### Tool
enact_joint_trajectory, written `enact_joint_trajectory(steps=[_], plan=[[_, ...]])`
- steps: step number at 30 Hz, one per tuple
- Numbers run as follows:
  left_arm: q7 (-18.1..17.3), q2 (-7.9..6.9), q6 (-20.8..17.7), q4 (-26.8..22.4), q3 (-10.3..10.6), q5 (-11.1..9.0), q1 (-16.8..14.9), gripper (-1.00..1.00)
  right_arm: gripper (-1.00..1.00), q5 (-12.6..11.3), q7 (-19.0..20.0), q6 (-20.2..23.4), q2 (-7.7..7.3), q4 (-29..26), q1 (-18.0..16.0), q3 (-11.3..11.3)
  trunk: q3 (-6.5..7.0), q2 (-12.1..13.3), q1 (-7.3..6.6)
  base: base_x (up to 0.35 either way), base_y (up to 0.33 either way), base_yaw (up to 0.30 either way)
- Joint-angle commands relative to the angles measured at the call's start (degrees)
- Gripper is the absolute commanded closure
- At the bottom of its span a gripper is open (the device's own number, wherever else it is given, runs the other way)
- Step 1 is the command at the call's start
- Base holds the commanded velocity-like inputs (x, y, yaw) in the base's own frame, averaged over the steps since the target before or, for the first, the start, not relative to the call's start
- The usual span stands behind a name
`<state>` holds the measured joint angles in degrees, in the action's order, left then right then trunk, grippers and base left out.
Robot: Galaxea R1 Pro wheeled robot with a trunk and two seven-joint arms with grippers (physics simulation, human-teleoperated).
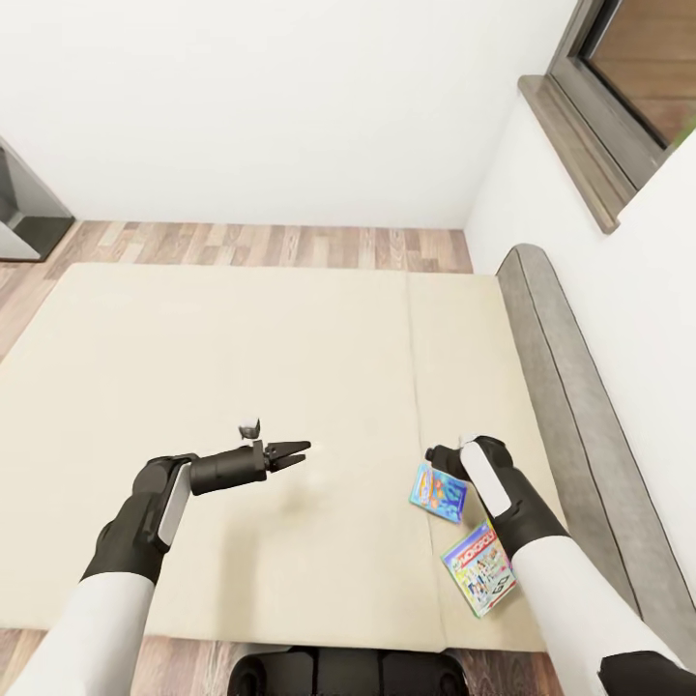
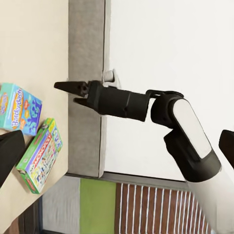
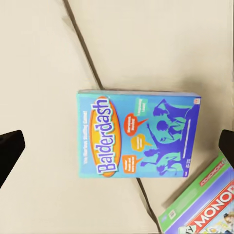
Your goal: Put all the toys in the child's room - the three board games (two on the bed and one on the table), the two jigsaw puzzles on the table, and the tennis ball on the table - inside the toy box on the table in the child's room.
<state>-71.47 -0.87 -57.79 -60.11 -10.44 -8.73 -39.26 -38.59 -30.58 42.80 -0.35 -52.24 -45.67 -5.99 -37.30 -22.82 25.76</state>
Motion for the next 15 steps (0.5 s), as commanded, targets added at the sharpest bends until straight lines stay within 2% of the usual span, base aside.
enact_joint_trajectory(steps=[1, 8, 15], plan=[[-0.1, -0.01, -0.4, 0.0, 0.0, -0.1, 0.0, -1.00, -1.00, -0.3, -0.5, 0.1, -0.01, 0.6, -0.3, -0.2, -0.17, -0.1, 0.02, 0.000, 0.000, 0.000], [-0.2, 0.05, -0.4, 0.0, 0.0, -0.1, 0.0, -1.00, -1.00, 1.9, -0.3, -0.1, -0.04, 3.0, -1.3, -0.1, -0.83, -0.1, 0.02, 0.000, 0.000, 0.000], [-0.2, -0.05, -0.4, 0.0, 0.0, -0.1, 0.0, -1.00, -1.00, 2.4, -0.2, -0.1, 0.06, 3.2, -1.4, -0.1, -1.48, -0.1, 0.02, 0.000, 0.000, 0.000]])
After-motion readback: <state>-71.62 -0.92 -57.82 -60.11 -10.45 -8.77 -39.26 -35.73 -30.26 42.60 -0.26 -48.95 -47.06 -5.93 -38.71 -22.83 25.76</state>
